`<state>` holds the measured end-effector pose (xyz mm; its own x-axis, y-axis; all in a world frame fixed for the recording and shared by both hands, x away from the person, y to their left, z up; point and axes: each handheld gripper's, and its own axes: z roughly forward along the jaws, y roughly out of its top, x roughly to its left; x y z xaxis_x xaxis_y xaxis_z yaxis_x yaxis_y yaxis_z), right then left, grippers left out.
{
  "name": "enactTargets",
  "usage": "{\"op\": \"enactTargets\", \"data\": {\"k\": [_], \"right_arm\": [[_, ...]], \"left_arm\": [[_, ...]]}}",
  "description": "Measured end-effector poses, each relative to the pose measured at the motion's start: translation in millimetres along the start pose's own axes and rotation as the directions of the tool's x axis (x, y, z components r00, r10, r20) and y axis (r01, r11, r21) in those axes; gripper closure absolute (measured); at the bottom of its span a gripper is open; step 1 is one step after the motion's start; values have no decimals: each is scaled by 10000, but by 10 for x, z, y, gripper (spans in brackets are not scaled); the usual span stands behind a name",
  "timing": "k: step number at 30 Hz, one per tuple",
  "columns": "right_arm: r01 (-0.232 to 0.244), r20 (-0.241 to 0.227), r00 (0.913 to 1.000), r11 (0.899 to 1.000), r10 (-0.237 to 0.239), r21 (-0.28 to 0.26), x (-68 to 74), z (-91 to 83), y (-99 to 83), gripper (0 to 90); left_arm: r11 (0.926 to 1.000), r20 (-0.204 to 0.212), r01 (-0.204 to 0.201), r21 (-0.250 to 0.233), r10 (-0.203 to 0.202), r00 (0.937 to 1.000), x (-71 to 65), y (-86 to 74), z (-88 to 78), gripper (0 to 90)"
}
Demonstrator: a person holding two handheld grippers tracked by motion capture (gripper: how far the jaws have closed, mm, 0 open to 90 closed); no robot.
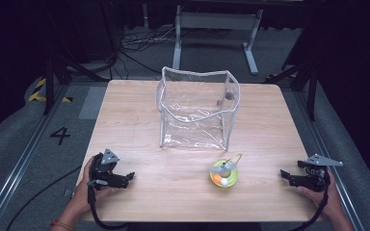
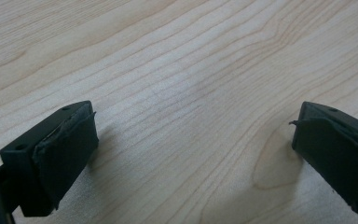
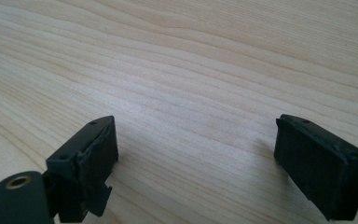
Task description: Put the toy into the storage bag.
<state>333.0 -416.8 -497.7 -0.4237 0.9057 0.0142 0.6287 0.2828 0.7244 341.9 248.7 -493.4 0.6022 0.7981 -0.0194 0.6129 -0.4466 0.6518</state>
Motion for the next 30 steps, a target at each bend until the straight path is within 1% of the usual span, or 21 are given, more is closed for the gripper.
{"op": "enactTargets", "data": {"k": [3, 5, 7, 9, 11, 13, 14, 15, 16, 17, 18, 19, 22, 23, 24, 25, 26, 27, 28, 29, 30], "right_arm": [[1, -7, 10000, 10000, -1, -8, -1, 1, 0, 136], [1, -9, 10000, 10000, -1, 2, -1, 0, 1, 136], [38, -40, 10000, 10000, -38, 48, -5, 1, 7, 137], [90, -57, 9999, 9998, -89, 161, -7, -2, 22, 146], [156, -176, 9997, 9992, -150, 359, -14, -7, 45, 157], [229, -149, 9996, 9982, -221, 554, -15, -19, 64, 179], [305, -206, 9994, 9976, -292, 623, -7, -31, 73, 216], [471, -272, 9986, 9966, -453, 682, 4, -44, 80, 233], [572, -244, 9982, 9955, -555, 749, 19, -54, 89, 231], [572, -244, 9982, 9955, -555, 749, 19, -54, 89, 231], [712, -216, 9973, 9943, -697, 794, 34, -63, 100, 234], [840, -304, 9962, 9929, -818, 840, 58, -80, 123, 249], [1065, -457, 9936, 9914, -1033, 759, 115, -120, 193, 257], [1206, -526, 9918, 9898, -1167, 765, 143, -137, 229, 262], [1282, -566, 9907, 9888, -1240, 762, 172, -153, 261, 281], [1452, -531, 9885, 9870, -1417, 692, 199, -173, 295, 309], [1574, -536, 9866, 9856, -1542, 618, 218, -187, 322, 313], [1755, -636, 9831, 9826, -1717, 610, 250, -214, 383, 314], [1850, -677, 9812, 9806, -1807, 645, 266, -228, 415, 314], [1850, -677, 9812, 9806, -1807, 645, 266, -228, 415, 314], [1933, -761, 9792, 9788, -1881, 679, 294, -248, 469, 313]], "left_arm": [[9999, 132, -123, -18, 123, 9998, 13, -1, 1, 4], [9998, 148, -186, -20, 186, 9997, 19, 0, 2, 4], [9999, 199, -159, -9, 159, 9997, 19, 0, 3, 4], [9998, 206, -190, -5, 190, 9996, 22, 2, 4, 3], [9999, 216, -169, -15, 169, 9996, 21, -1, 3, 3], [9998, 212, -177, -17, 177, 9996, 21, -2, 2, 5], [9998, 212, -177, -17, 177, 9996, 21, -3, 2, 5], [9998, 212, -177, -17, 177, 9996, 21, -3, 2, 5], [9998, 210, -194, -16, 195, 9996, 22, -2, 2, 5], [9998, 209, -178, -20, 178, 9996, 21, -3, 2, 5], [9998, 208, -182, -18, 183, 9996, 21, -3, 2, 5], [9998, 210, -175, -24, 175, 9996, 20, -3, 2, 5], [9998, 181, -182, -13, 183, 9997, 20, -3, 0, 5], [9998, 178, -182, -17, 182, 9997, 20, -3, 0, 5], [9998, 178, -198, -35, 199, 9996, 20, -3, 1, 6], [9998, 188, -194, -20, 195, 9996, 20, -3, 1, 5], [9998, 171, -183, -11, 183, 9997, 18, -2, 0, 6], [9998, 172, -177, -19, 177, 9997, 18, -3, 0, 7], [9998, 166, -177, -12, 178, 9997, 18, -2, -1, 7], [9998, 166, -177, -12, 178, 9997, 18, -2, -1, 6], [9998, 168, -179, -15, 179, 9997, 18, -3, 0, 6]]}}
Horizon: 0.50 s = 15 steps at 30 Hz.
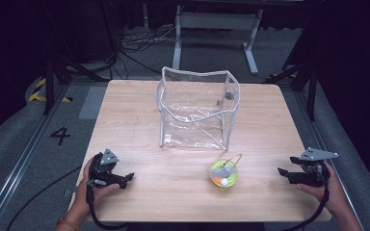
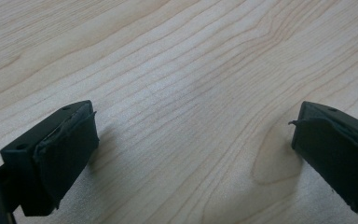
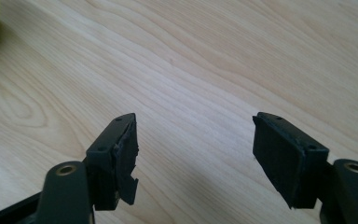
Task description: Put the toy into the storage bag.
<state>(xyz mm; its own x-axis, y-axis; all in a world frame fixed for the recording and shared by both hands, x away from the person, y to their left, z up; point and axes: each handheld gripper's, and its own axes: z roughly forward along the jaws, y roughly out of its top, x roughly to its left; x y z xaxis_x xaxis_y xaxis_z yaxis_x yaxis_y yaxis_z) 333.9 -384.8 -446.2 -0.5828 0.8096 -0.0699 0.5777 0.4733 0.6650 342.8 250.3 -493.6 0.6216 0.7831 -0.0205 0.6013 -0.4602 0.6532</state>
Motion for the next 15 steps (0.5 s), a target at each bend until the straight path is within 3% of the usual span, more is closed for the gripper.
{"op": "enactTargets", "data": {"k": [8, 15], "right_arm": [[850, -626, 9944, 9964, -849, -16, 207, -120, 331, 295], [1432, -743, 9869, 9897, -1431, -48, 364, -137, 520, 304]], "left_arm": [[10000, 4, 7, -11, -7, 10000, 0, 0, 1, 6], [10000, 3, 5, -12, -5, 10000, 0, -1, 1, 6]]}}
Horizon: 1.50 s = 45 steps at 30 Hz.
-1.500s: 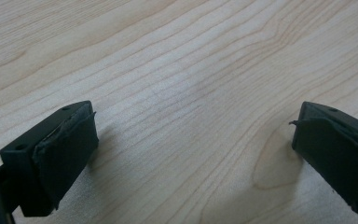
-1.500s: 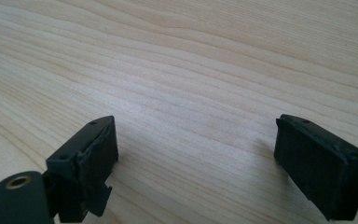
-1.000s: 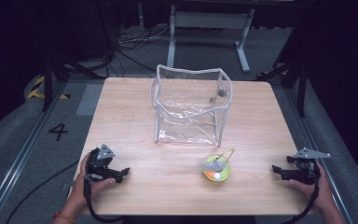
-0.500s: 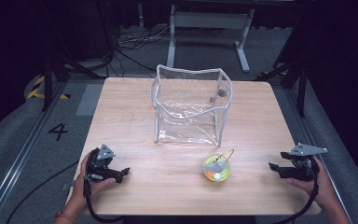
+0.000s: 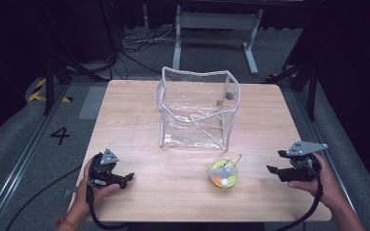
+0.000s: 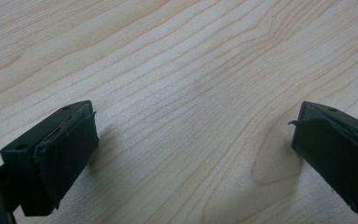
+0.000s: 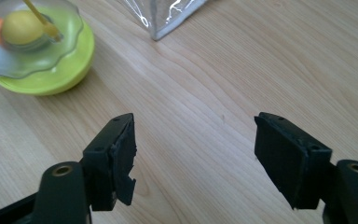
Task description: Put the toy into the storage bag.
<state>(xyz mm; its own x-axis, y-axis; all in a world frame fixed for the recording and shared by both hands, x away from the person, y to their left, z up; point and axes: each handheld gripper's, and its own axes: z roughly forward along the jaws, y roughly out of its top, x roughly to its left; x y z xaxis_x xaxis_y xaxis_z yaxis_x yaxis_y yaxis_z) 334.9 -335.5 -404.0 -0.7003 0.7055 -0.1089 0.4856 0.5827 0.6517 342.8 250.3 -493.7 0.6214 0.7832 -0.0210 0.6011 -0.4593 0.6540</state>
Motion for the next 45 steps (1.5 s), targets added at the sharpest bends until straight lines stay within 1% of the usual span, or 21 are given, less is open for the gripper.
{"op": "enactTargets", "data": {"k": [4, 9, 11, 12, 15, 17, 19, 20, 28, 29, 30, 31, 34, 35, 36, 38, 39, 40, 41, 44, 45], "right_arm": [[422, -82, 9991, 9986, -419, 322, 92, -11, 156, 321], [558, -143, 9984, 9975, -552, 431, 148, -20, 277, 331], [851, -227, 9962, 9950, -840, 530, 189, -15, 367, 331], [816, -272, 9964, 9953, -803, 520, 201, -14, 387, 332], [1101, -331, 9936, 9923, -1083, 560, 254, -22, 492, 333], [1181, -337, 9926, 9913, -1163, 584, 273, -29, 534, 335], [1407, -398, 9895, 9885, -1386, 556, 318, -41, 634, 337], [1407, -398, 9895, 9885, -1386, 556, 318, -41, 634, 337], [1988, -626, 9789, 9773, -1944, 736, 440, -45, 825, 343], [2056, -700, 9772, 9759, -2006, 737, 458, -46, 844, 343], [2266, -792, 9722, 9708, -2205, 787, 484, -36, 871, 340], [2266, -792, 9722, 9708, -2205, 787, 484, -36, 871, 340], [2446, -979, 9669, 9653, -2357, 911, 530, -28, 923, 331], [2586, -1081, 9626, 9614, -2484, 936, 545, -22, 947, 331], [2632, -1146, 9609, 9601, -2522, 943, 551, -15, 968, 331], [2574, -1213, 9619, 9612, -2451, 992, 556, 16, 1008, 331], [2665, -1270, 9591, 9581, -2529, 1049, 553, 34, 1032, 332], [2665, -1270, 9591, 9581, -2529, 1049, 553, 34, 1032, 332], [2685, -1404, 9576, 9562, -2517, 1166, 555, 62, 1079, 331], [2668, -1395, 9581, 9566, -2501, 1170, 568, 74, 1117, 330], [2751, -1548, 9542, 9541, -2560, 1180, 588, 83, 1153, 341]], "left_arm": [[10000, 0, -6, 8, 6, 10000, 0, 0, -1, 7], [10000, -30, 19, -6, -19, 10000, -3, -2, -2, 7], [10000, -32, 23, -1, -23, 10000, -4, -2, -2, 8], [10000, -27, 47, 12, -47, 10000, -6, -3, -3, 8], [10000, -31, 35, -8, -35, 10000, -4, -2, -2, 8], [10000, -29, 44, 10, -44, 10000, -5, -3, -3, 8], [10000, -31, 33, -6, -33, 10000, -4, -2, -2, 8], [10000, -34, 20, -7, -20, 10000, -3, -2, -2, 8], [10000, -27, 21, -2, -21, 10000, -3, -2, -2, 7], [10000, -31, 32, 6, -32, 10000, -4, -2, -3, 8], [10000, -33, 16, -5, -16, 10000, -3, -2, -2, 8], [10000, -27, 21, -1, -21, 10000, -3, -2, -2, 8], [10000, -27, 17, -3, -17, 10000, -3, -2, -2, 7], [10000, -30, 22, 0, -22, 10000, -3, -2, -2, 7], [10000, -27, 31, 9, -30, 10000, -4, -2, -3, 7], [10000, -30, 20, -6, -20, 10000, -3, -2, -2, 8], [10000, -31, 20, -4, -20, 10000, -3, -2, -2, 7], [10000, -31, 20, -4, -20, 10000, -3, -2, -2, 8], [10000, -31, 23, -9, -23, 10000, -3, -2, -2, 7], [10000, -25, 19, -5, -19, 10000, -3, -2, -2, 8], [10000, -30, 21, -5, -21, 10000, -3, -2, -2, 7]]}}
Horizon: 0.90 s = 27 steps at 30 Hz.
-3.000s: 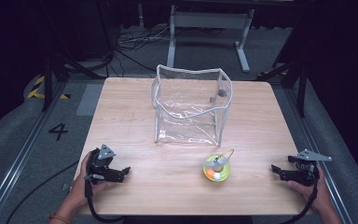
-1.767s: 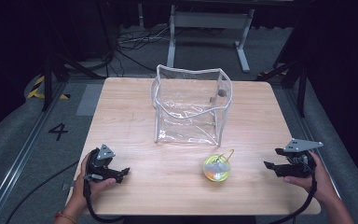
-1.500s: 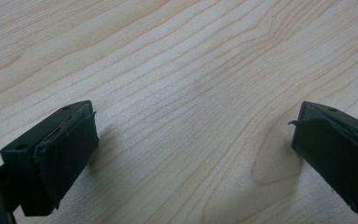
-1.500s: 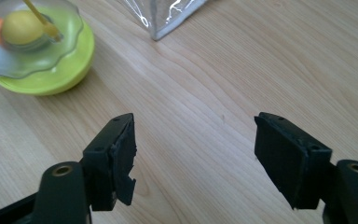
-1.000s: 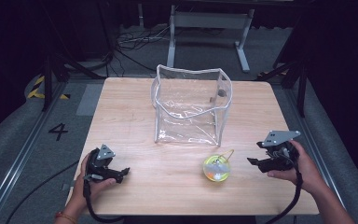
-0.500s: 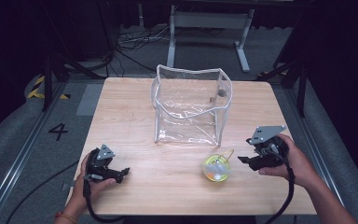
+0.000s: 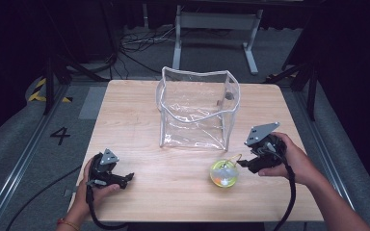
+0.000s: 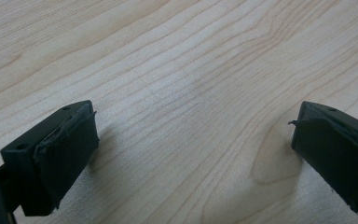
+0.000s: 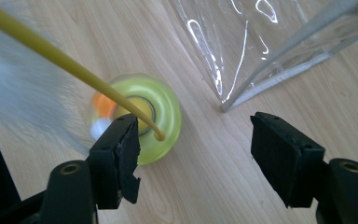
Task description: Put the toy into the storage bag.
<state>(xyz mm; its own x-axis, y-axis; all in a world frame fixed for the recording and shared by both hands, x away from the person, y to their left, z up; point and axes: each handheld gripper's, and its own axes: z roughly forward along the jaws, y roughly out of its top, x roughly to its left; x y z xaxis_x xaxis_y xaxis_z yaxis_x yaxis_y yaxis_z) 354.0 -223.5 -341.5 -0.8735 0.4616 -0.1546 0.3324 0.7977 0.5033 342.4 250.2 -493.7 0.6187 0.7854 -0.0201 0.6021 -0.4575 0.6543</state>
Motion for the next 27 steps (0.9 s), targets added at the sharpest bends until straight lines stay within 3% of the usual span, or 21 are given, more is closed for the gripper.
{"op": "enactTargets", "data": {"k": [2, 7, 13, 24, 27], "right_arm": [[61, 6, 10000, 10000, -61, 38, 4, 4, 20, 362], [58, -98, 9999, 9995, -55, 320, -10, 22, 105, 526], [559, -484, 9975, 9953, -522, 788, 1, -17, 197, 720], [1187, -567, 9920, 9858, -1127, 1185, 44, -188, 433, 872], [1447, -640, 9886, 9765, -1360, 1594, 65, -191, 495, 881]], "left_arm": [[10000, 0, 1, -1, -1, 10000, 0, 0, 0, 8], [10000, 2, -3, 1, 3, 10000, 0, 0, 0, 8], [10000, 8, 18, 19, -18, 10000, -1, 0, -1, 7], [10000, 5, 3, 3, -3, 10000, 0, 0, 0, 8], [10000, 6, 1, 1, -1, 10000, 0, 0, 0, 7]]}}
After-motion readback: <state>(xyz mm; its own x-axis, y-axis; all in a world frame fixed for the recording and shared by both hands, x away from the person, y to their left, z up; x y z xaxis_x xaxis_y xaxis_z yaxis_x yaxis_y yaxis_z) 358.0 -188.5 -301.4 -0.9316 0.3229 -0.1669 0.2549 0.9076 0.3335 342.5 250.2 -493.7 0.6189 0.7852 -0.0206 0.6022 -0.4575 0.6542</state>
